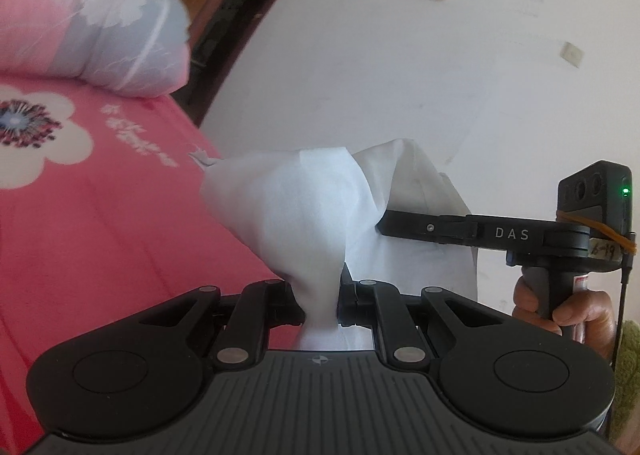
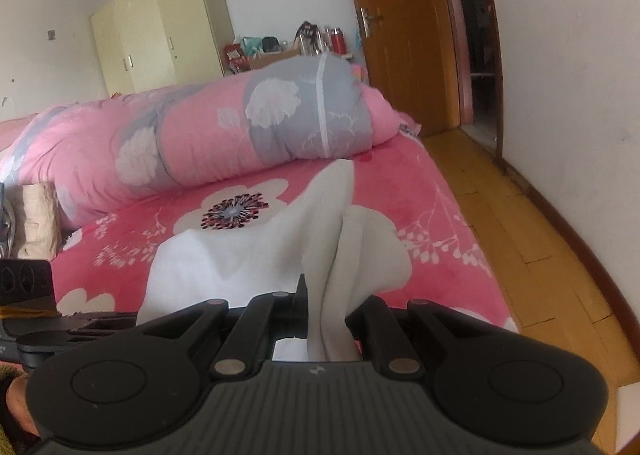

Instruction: Fold clothes

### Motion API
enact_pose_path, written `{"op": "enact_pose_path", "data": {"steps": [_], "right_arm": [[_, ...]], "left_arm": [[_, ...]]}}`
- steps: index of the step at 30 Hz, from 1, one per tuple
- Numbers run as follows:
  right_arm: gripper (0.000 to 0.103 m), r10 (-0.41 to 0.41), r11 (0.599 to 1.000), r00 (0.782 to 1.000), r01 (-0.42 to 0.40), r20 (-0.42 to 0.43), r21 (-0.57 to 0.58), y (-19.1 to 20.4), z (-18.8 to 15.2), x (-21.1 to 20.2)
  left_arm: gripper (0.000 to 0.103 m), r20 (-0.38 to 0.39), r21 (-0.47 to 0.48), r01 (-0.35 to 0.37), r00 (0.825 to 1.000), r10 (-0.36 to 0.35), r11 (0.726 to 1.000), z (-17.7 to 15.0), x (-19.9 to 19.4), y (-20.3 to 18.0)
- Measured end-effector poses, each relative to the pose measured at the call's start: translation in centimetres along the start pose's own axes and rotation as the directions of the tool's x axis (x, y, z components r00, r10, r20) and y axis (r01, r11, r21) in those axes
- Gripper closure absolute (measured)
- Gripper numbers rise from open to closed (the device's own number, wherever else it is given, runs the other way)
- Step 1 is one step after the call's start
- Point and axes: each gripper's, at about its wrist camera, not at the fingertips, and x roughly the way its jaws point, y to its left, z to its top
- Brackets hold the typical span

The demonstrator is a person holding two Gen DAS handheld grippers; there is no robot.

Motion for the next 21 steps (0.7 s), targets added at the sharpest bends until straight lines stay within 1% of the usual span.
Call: {"op": "enact_pose_path", "data": {"steps": [3,4,5,6,7,8,9,10,11,12,13,14,15,17,19,21], "right_arm": [[0.097,0.020,1.000,0.999,-0.019,-0.026,0.007,-1.0,0.1,2.6],[0.097,0.028,0.999,0.999,-0.027,-0.034,0.016,-1.4,0.1,3.5],[0.095,0.028,0.999,0.999,-0.027,-0.037,0.032,-1.8,-0.1,4.2],[0.092,0.028,0.998,0.999,-0.026,-0.039,0.049,-2.3,-0.2,4.8],[0.075,0.025,0.997,0.999,-0.022,-0.045,0.074,-2.9,-0.6,5.4],[0.062,-0.009,0.996,0.999,0.013,-0.052,0.089,-3.3,-0.9,5.9],[0.050,-0.071,0.992,0.996,0.075,-0.049,0.104,-3.6,-1.0,6.0],[0.051,-0.094,0.988,0.995,0.096,-0.024,0.119,-4.0,-0.9,5.3],[0.051,-0.117,0.984,0.993,0.116,0.001,0.135,-4.4,-0.9,4.6],[0.051,-0.141,0.979,0.990,0.136,0.024,0.149,-4.7,-0.9,3.8],[0.051,-0.160,0.977,0.986,0.152,0.041,0.149,-4.5,-1.1,2.2],[0.051,-0.179,0.974,0.982,0.169,0.057,0.149,-4.4,-1.4,0.5],[0.051,-0.198,0.971,0.977,0.185,0.074,0.149,-4.2,-1.6,-1.1],[0.060,-0.235,0.964,0.966,0.218,0.107,0.150,-3.9,-2.1,-4.3],[0.087,-0.270,0.957,0.953,0.250,0.135,0.145,-3.5,-2.7,-7.5],[0.090,-0.270,0.963,0.957,0.267,0.103,0.045,-1.2,-4.9,-9.2]], "left_arm": [[0.091,-0.026,-0.018,-0.040,0.999,0.040,0.999,-0.4,1.1,1.4],[0.088,-0.046,-0.036,-0.053,0.998,0.051,0.998,-0.6,1.5,2.0],[0.076,-0.067,-0.058,-0.064,0.996,0.060,0.996,-0.8,1.9,2.6],[0.066,-0.093,-0.073,-0.094,0.992,0.088,0.993,-1.0,2.2,3.2],[0.050,-0.119,-0.084,-0.131,0.986,0.120,0.988,-1.2,2.5,3.6],[0.043,-0.136,-0.086,-0.169,0.978,0.157,0.982,-1.3,2.6,4.0],[0.043,-0.139,-0.092,-0.185,0.975,0.172,0.978,-1.3,2.5,4.3],[0.043,-0.122,-0.104,-0.188,0.977,0.175,0.977,-1.1,1.9,4.6],[0.039,-0.101,-0.118,-0.188,0.979,0.176,0.975,-0.9,1.2,4.8],[0.034,-0.067,-0.125,-0.205,0.978,0.198,0.971,-0.7,0.4,4.7],[0.026,-0.030,-0.130,-0.229,0.973,0.227,0.965,-0.4,-0.4,4.6],[0.021,-0.005,-0.103,-0.237,0.971,0.238,0.966,-0.1,-0.8,4.1],[0.019,0.016,-0.066,-0.241,0.970,0.242,0.968,0.2,-1.1,3.5],[0.019,0.059,0.009,-0.249,0.967,0.248,0.968,0.7,-1.6,2.3],[0.019,0.101,0.084,-0.259,0.963,0.250,0.962,1.2,-2.0,1.2],[0.017,0.045,0.156,-0.257,0.966,0.253,0.954,1.2,-0.4,0.1]]}}
